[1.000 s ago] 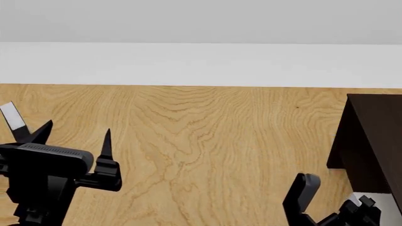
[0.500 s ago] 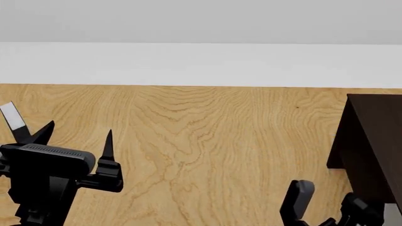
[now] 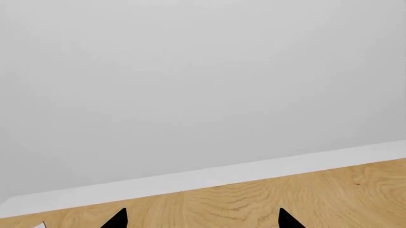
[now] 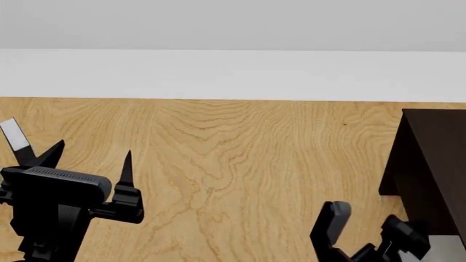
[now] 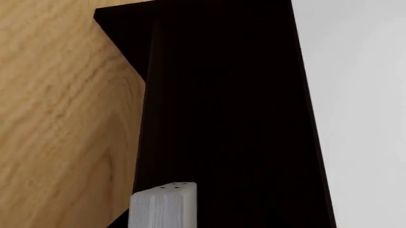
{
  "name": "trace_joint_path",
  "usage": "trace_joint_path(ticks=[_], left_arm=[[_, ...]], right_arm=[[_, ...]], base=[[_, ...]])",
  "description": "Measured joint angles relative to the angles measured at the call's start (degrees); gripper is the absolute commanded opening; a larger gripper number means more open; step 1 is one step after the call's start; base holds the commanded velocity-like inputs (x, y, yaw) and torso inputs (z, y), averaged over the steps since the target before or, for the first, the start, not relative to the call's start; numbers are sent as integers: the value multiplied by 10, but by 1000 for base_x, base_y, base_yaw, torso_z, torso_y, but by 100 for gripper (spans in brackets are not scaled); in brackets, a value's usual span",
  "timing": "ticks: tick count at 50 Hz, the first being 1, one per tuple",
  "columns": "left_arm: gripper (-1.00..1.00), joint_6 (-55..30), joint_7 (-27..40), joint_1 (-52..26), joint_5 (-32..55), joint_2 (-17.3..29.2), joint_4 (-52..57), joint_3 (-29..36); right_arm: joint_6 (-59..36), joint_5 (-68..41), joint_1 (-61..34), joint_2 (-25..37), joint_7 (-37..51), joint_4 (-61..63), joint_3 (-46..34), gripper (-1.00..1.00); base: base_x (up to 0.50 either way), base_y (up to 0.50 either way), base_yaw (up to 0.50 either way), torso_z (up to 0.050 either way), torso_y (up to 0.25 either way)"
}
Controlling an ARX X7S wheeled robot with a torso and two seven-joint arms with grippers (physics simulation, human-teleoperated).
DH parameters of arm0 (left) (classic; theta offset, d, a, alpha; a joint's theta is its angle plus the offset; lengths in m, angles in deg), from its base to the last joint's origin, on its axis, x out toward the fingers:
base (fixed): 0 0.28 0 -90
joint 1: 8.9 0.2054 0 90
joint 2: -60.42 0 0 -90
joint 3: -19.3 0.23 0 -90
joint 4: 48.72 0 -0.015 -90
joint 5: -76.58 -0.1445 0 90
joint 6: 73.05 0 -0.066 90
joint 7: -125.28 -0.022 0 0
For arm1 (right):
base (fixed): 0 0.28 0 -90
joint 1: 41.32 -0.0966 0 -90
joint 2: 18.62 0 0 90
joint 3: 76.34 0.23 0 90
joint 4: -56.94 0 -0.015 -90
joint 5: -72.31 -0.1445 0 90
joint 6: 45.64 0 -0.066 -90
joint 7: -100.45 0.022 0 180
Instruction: Pick up the book on the right and place it on the cabinet shelf.
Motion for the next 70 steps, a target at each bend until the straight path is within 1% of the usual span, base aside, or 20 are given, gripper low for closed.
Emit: trace_joint_path(ticks=[34, 44, 52, 70], left_arm=[[100, 2, 2, -1, 6, 4, 1, 5], [100, 2, 3, 0, 8, 5, 4, 6], [100, 3, 5, 0, 9, 6, 7, 7], [100, 0, 8, 2, 14, 10, 16, 7]], right_arm=[[55, 15, -2, -16, -7, 0, 2, 100], [121, -7, -8, -21, -70, 0, 46, 100], [149, -26, -8, -23, -112, 0, 81, 100], [130, -17, -18, -20, -211, 0, 198, 100]], base=[[0, 0, 0, 0, 0], [0, 0, 0, 0, 0], [0, 0, 0, 0, 0], [0, 0, 0, 0, 0]])
